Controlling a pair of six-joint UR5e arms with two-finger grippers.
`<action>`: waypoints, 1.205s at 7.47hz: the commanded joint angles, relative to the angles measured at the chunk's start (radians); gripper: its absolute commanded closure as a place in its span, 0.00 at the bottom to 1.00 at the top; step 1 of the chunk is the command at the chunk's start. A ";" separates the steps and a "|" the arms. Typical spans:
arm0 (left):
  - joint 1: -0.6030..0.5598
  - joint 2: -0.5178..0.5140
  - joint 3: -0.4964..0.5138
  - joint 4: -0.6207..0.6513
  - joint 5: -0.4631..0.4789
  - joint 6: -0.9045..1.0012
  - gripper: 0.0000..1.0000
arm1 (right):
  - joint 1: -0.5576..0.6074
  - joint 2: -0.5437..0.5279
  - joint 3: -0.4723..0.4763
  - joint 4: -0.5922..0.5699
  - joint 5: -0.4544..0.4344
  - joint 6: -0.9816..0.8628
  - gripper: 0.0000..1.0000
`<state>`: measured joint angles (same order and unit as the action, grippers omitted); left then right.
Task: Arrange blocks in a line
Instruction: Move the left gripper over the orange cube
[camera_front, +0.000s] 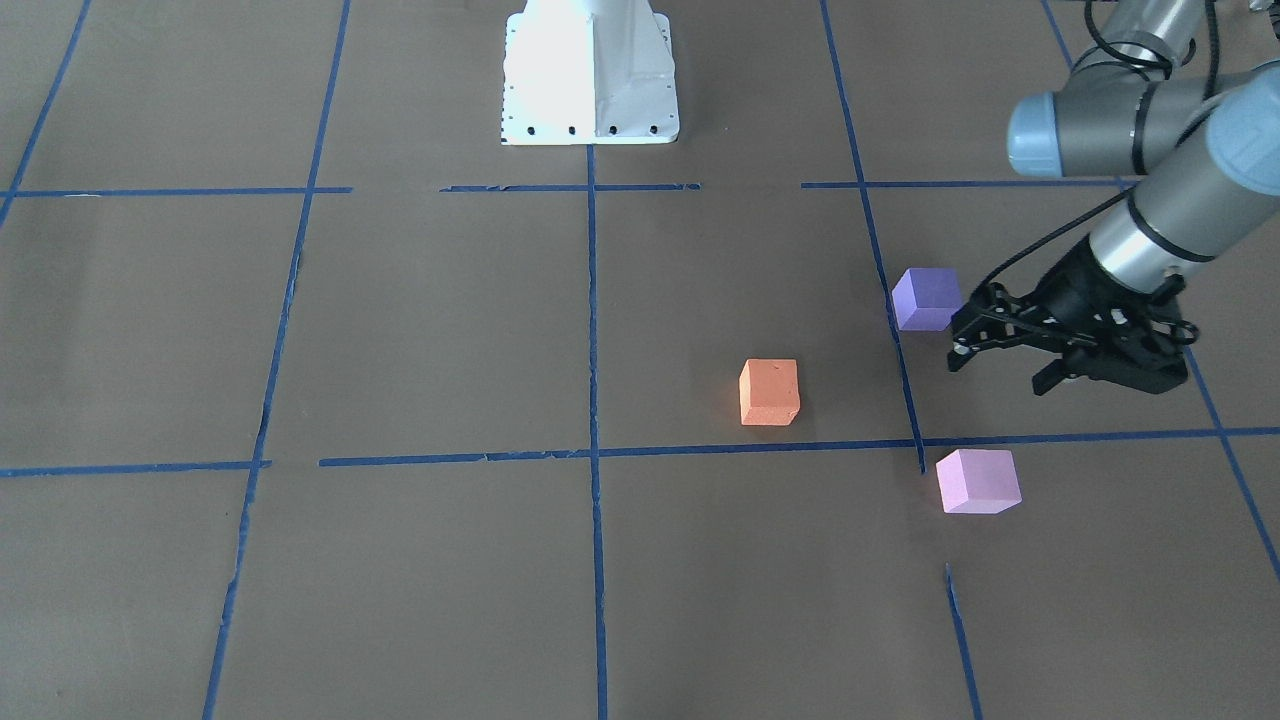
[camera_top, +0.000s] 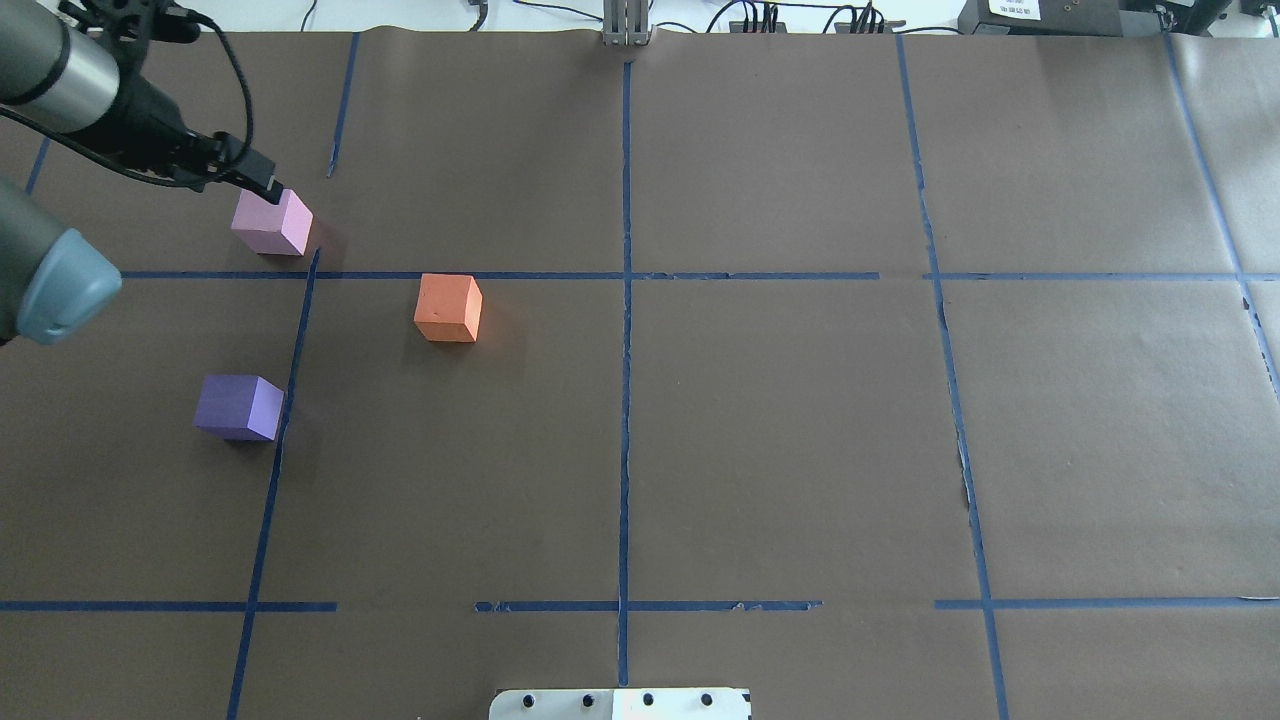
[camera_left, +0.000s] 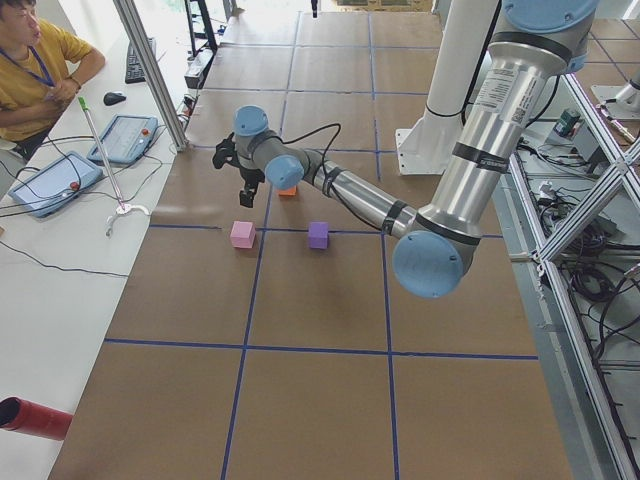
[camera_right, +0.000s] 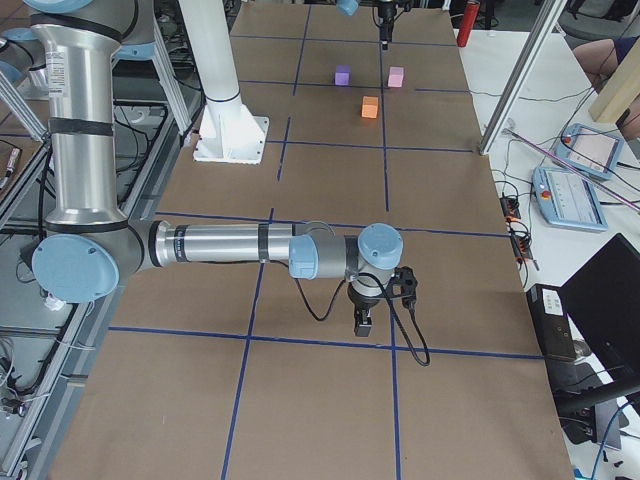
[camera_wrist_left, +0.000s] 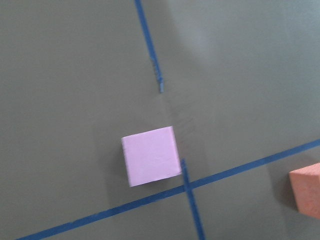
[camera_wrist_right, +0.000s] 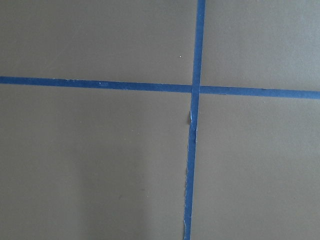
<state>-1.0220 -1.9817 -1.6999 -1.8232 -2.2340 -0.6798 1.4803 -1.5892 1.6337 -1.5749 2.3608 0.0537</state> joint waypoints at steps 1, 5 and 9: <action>0.165 -0.164 0.002 0.141 0.109 -0.172 0.00 | 0.000 0.000 0.000 0.000 0.000 0.000 0.00; 0.246 -0.193 0.092 0.167 0.148 -0.213 0.00 | 0.000 0.000 0.000 0.000 0.000 0.000 0.00; 0.252 -0.242 0.195 0.170 0.162 -0.202 0.01 | 0.000 0.000 0.000 0.001 0.000 0.000 0.00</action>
<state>-0.7708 -2.2092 -1.5407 -1.6536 -2.0732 -0.8847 1.4803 -1.5892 1.6337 -1.5746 2.3608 0.0537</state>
